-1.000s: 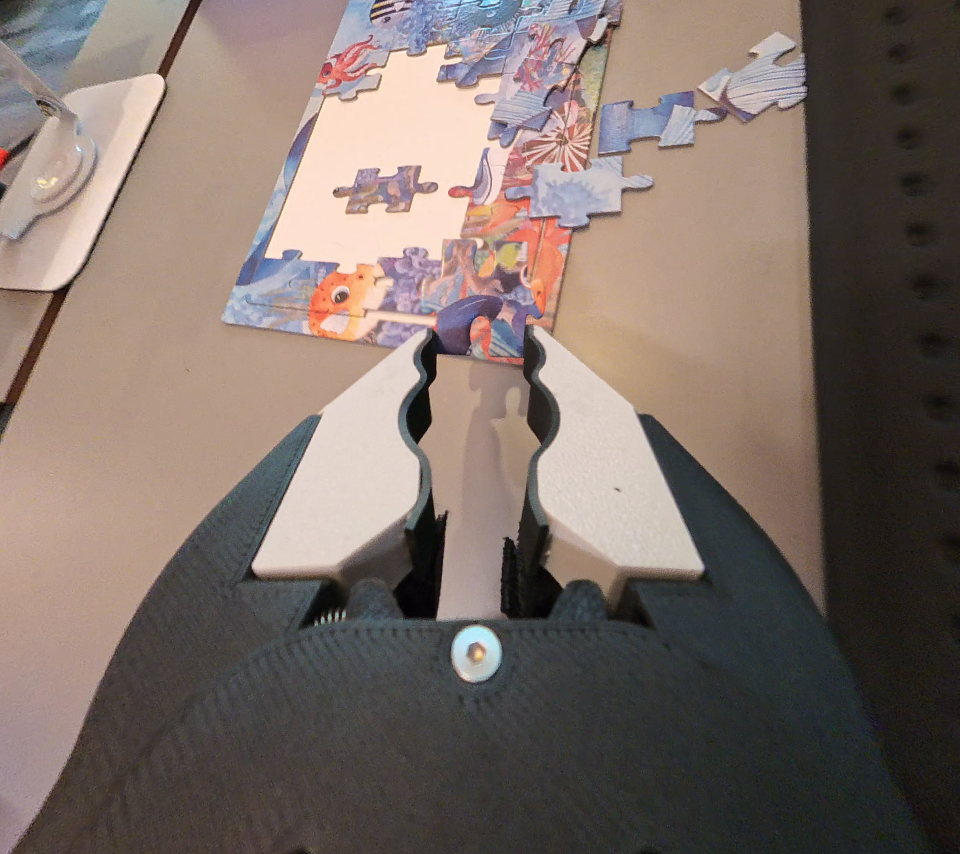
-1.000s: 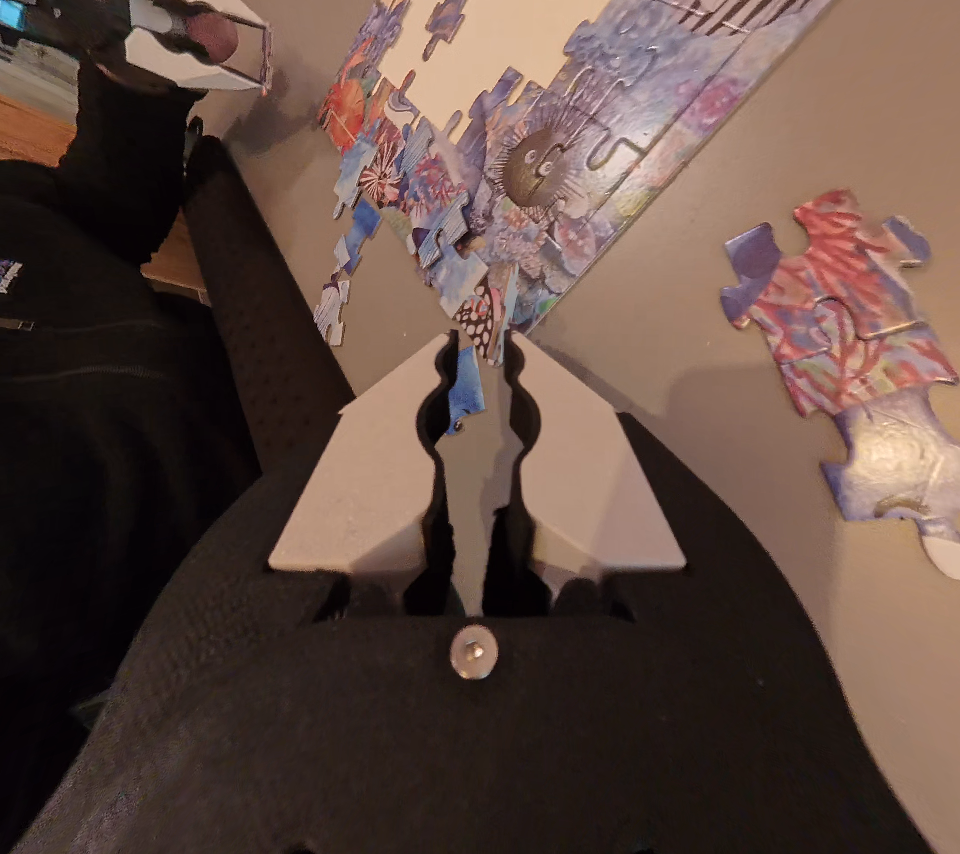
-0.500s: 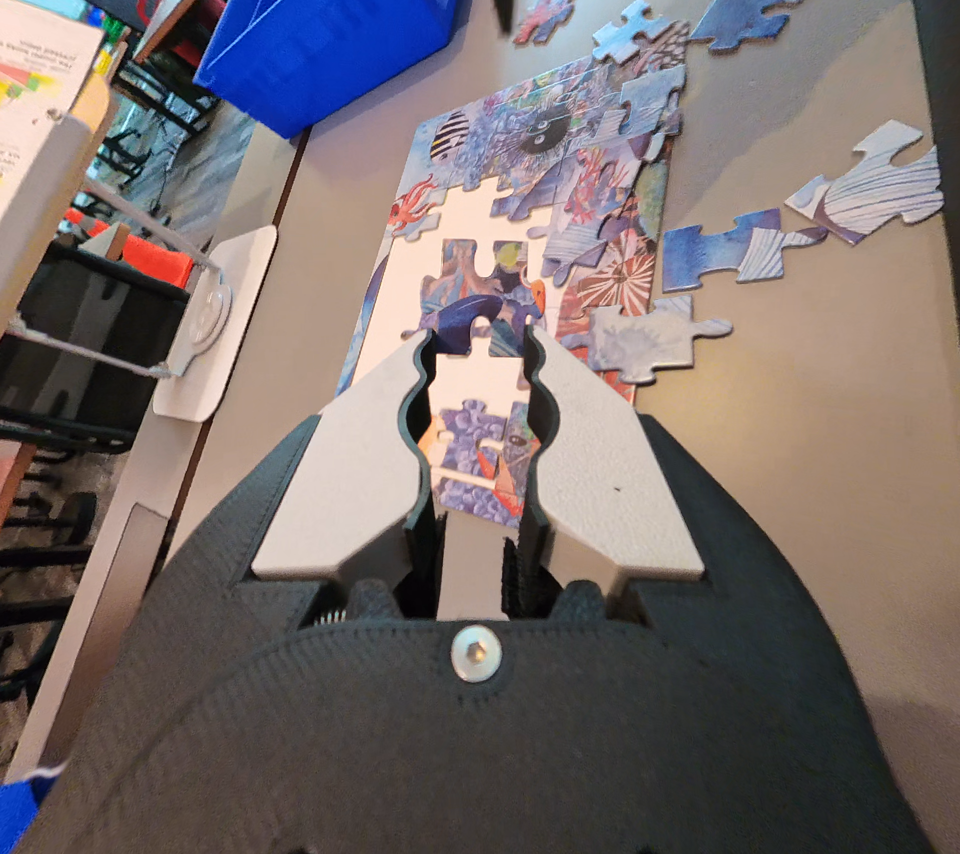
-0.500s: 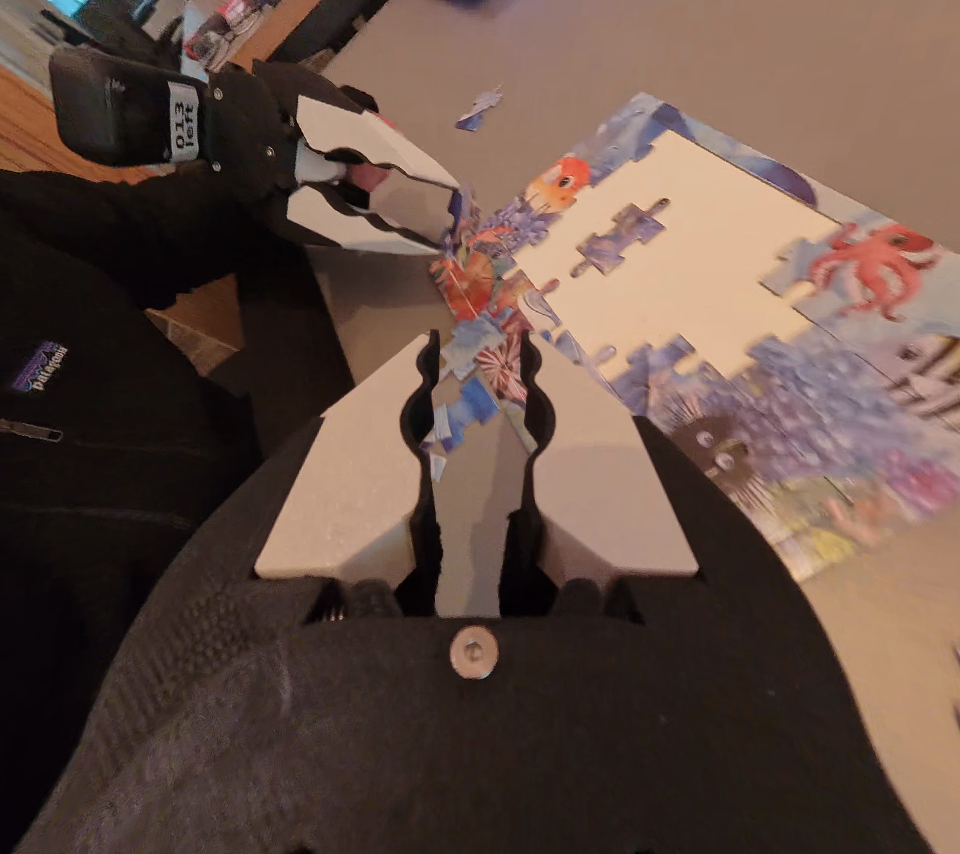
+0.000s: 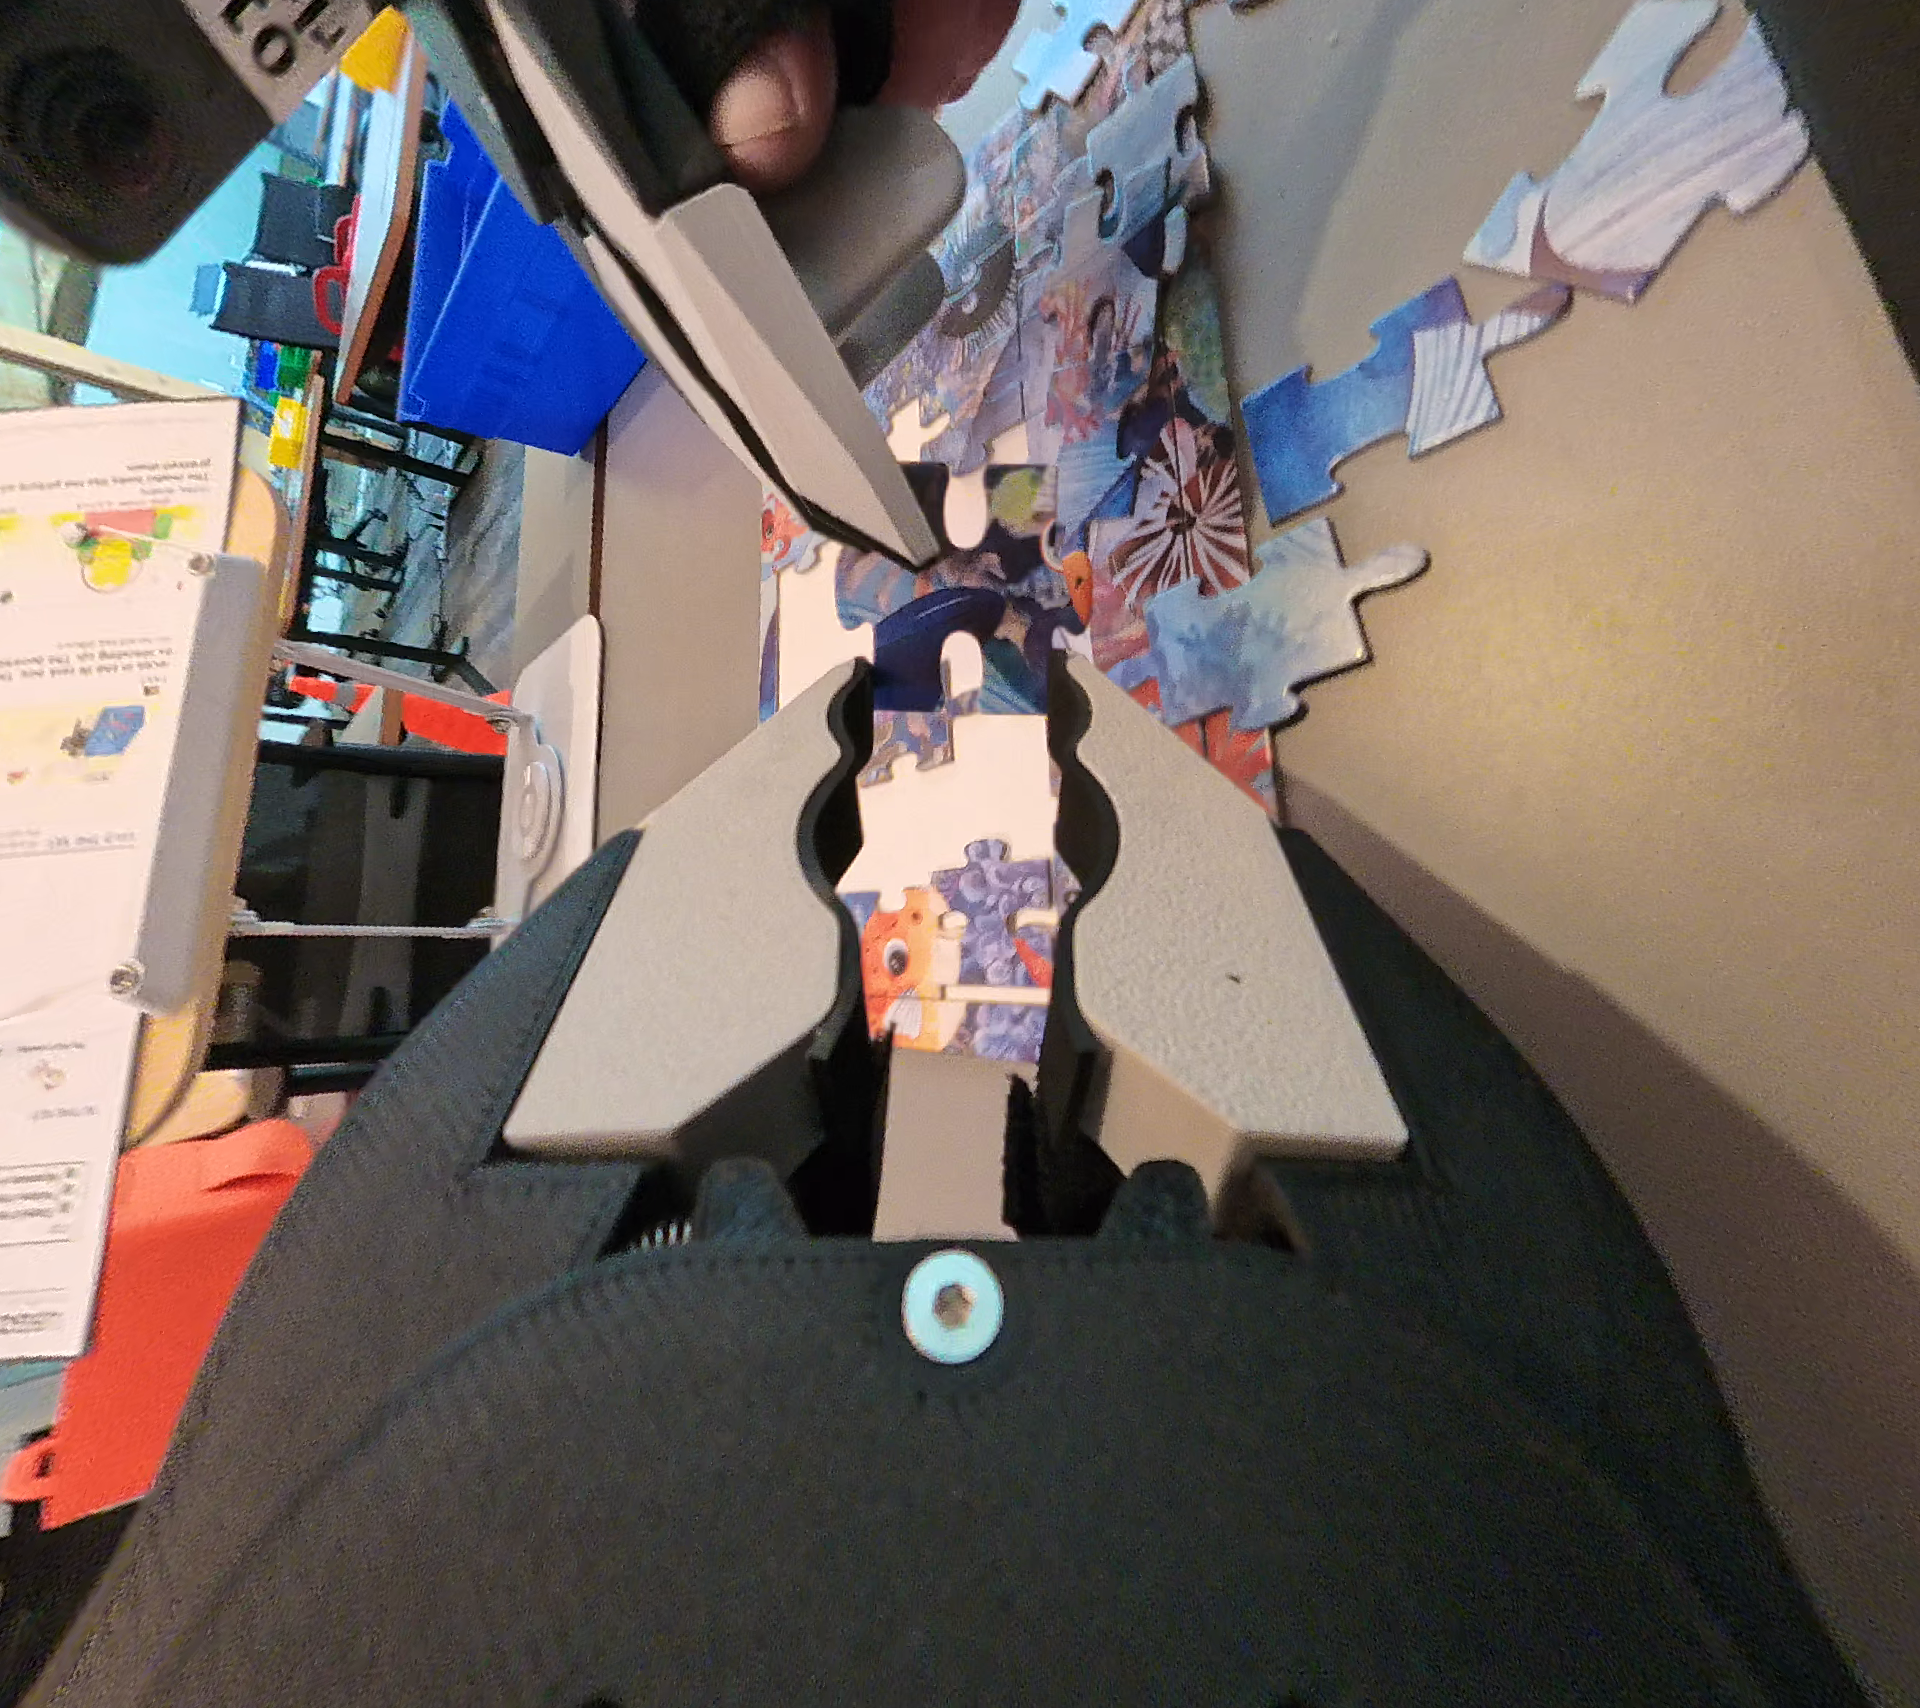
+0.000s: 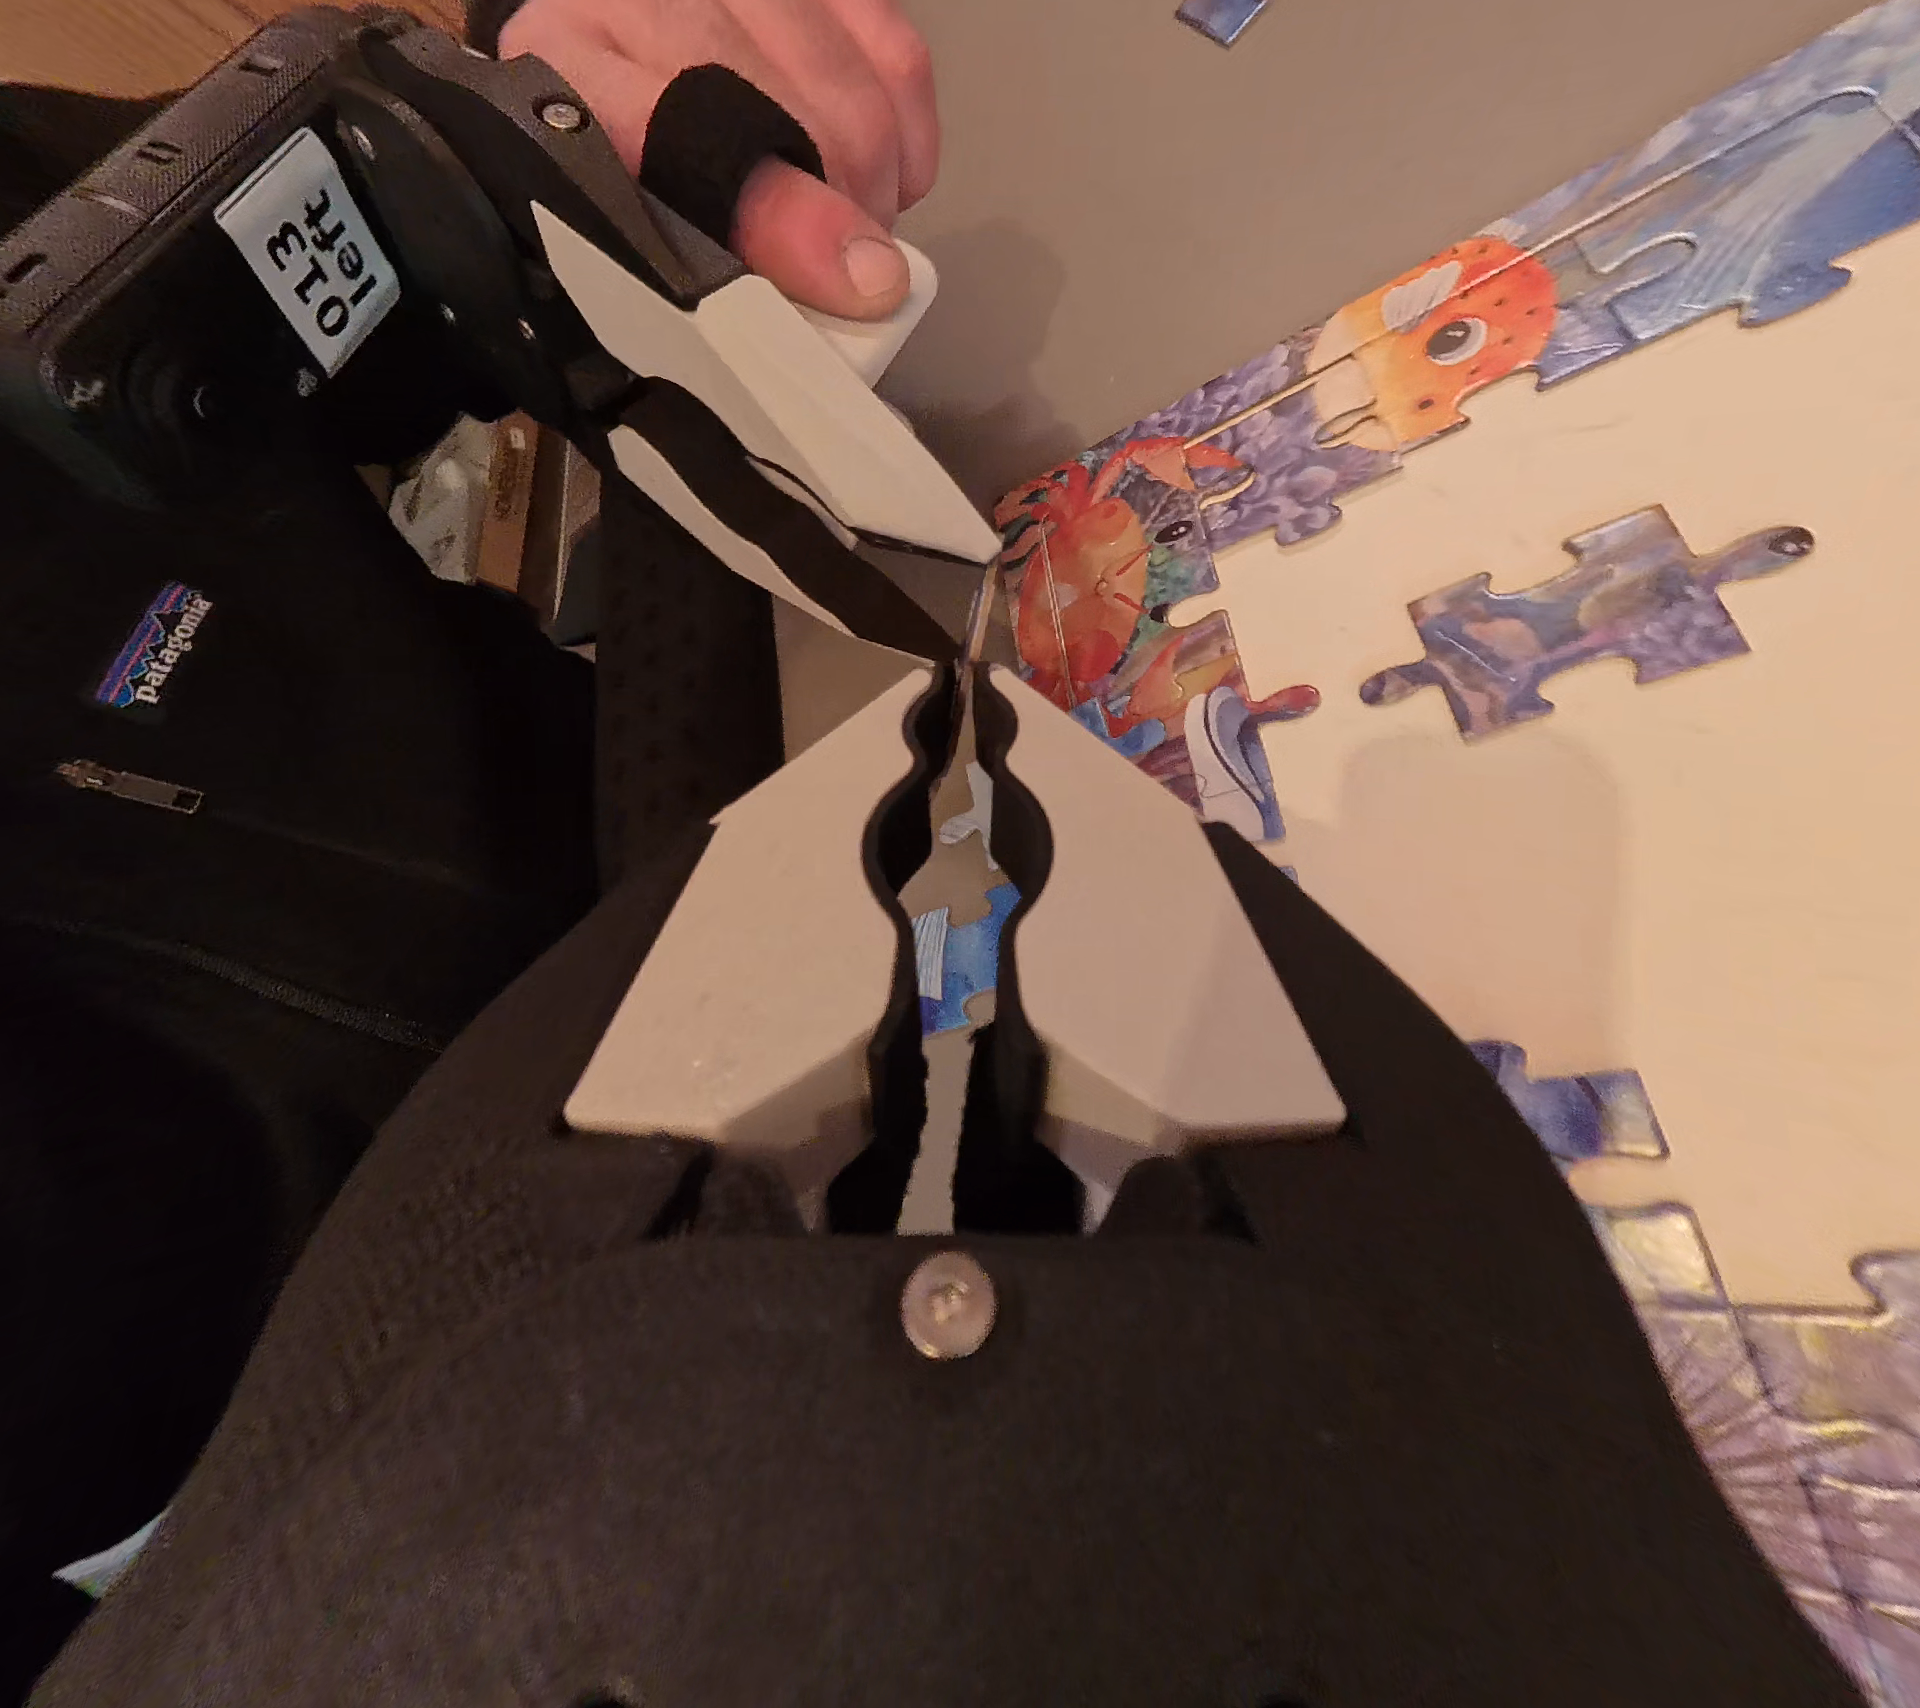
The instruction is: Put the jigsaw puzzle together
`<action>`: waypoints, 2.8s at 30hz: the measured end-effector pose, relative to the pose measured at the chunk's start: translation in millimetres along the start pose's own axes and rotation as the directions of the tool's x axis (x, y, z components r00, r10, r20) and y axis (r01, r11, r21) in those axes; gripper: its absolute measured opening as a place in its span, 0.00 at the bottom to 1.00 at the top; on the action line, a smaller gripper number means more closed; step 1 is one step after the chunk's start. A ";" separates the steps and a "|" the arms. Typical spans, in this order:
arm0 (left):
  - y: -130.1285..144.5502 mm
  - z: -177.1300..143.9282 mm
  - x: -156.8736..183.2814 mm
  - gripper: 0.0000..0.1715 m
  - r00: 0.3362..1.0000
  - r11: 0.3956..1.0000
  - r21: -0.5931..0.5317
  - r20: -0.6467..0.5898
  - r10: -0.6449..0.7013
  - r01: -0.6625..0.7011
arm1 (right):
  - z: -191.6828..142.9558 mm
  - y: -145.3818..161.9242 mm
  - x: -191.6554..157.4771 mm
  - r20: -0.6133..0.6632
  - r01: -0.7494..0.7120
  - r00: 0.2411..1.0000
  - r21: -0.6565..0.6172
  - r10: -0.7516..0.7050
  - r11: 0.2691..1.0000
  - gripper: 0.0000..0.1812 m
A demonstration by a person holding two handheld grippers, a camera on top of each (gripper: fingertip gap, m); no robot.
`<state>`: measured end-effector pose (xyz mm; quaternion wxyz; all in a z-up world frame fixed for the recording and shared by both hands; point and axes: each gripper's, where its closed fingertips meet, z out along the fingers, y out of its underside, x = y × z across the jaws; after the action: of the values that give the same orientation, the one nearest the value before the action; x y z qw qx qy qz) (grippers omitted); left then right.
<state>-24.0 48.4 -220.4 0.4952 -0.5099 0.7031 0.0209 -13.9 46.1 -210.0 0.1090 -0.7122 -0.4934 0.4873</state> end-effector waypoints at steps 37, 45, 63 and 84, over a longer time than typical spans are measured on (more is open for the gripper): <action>103.2 55.3 -40.6 0.23 0.901 0.893 -0.122 0.021 -0.434 0.433 | 13.2 -59.4 113.9 -0.246 -0.240 0.871 0.541 0.424 0.806 0.00; 107.4 58.6 -34.8 0.18 0.890 0.884 -0.142 -0.046 -0.454 0.444 | 20.5 -47.8 112.5 -0.316 -0.243 0.843 0.498 0.435 0.832 0.00; 118.1 50.2 -35.8 0.12 0.883 0.888 -0.184 -0.143 -0.448 0.421 | 41.8 -29.3 102.5 -0.223 -0.370 0.873 0.274 0.433 0.887 0.00; 118.1 45.7 -34.1 0.09 0.842 0.869 -0.168 -0.217 -0.494 0.466 | 38.2 -25.1 106.3 -0.219 -0.401 0.886 0.081 0.409 0.912 0.11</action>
<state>-80.7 153.1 -275.4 0.3625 -0.6942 0.6079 -0.1308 -55.4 132.0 -275.6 0.0733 -0.8493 -0.3096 0.4212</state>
